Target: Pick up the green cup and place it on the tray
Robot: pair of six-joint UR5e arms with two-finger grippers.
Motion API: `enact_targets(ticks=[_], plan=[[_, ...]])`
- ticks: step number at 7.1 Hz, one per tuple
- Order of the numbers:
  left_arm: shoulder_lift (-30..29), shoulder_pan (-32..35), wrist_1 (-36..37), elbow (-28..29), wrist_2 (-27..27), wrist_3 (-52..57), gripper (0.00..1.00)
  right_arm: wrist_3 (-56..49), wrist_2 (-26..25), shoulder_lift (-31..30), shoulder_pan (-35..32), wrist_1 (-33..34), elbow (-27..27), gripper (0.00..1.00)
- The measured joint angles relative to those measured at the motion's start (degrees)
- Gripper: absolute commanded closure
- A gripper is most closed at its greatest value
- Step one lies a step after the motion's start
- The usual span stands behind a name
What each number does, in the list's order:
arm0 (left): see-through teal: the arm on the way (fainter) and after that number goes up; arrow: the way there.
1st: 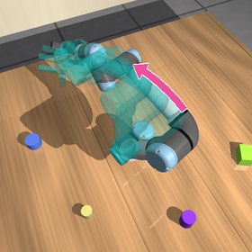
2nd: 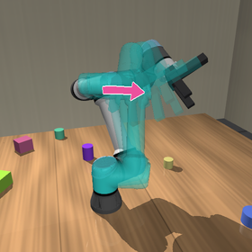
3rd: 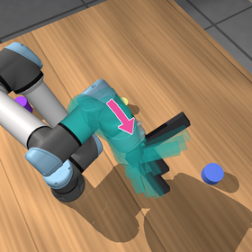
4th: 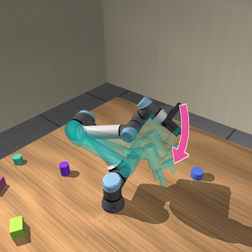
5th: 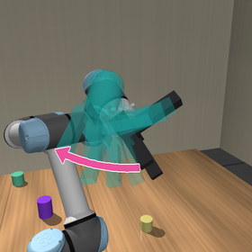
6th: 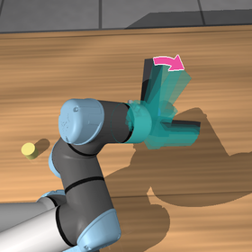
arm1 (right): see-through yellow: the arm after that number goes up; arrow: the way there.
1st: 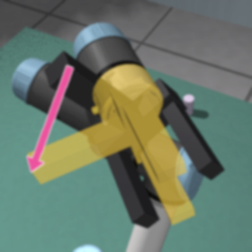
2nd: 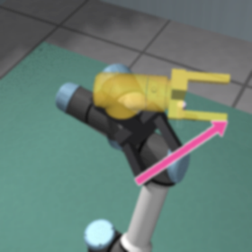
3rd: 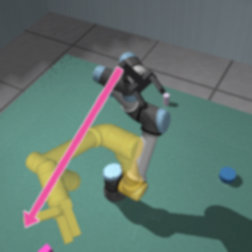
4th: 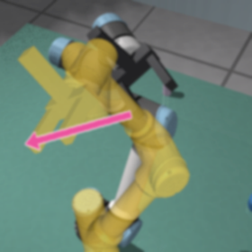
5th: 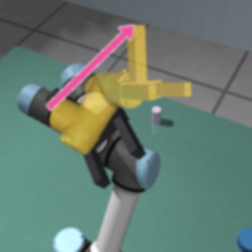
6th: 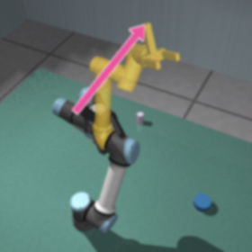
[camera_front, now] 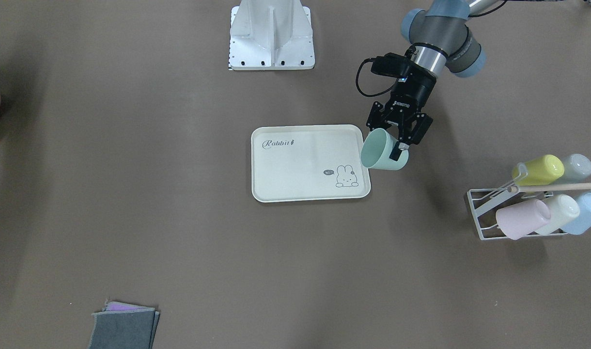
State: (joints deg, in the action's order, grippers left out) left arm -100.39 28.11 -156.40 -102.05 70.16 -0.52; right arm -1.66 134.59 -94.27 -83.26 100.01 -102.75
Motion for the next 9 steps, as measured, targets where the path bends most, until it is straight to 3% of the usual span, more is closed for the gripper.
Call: enact_targets(ticks=[3, 9], plan=[[-5.7, -2.5, -15.2, 11.8, 4.5, -14.1, 1.00, -0.3, -0.6, 1.6, -3.6, -0.1, 5.8, 0.00], [-15.4, -2.8, -22.5, 24.4, 17.0, -29.4, 1.00, 0.0, -3.9, 2.3, -4.5, 0.3, 6.7, 0.00]])
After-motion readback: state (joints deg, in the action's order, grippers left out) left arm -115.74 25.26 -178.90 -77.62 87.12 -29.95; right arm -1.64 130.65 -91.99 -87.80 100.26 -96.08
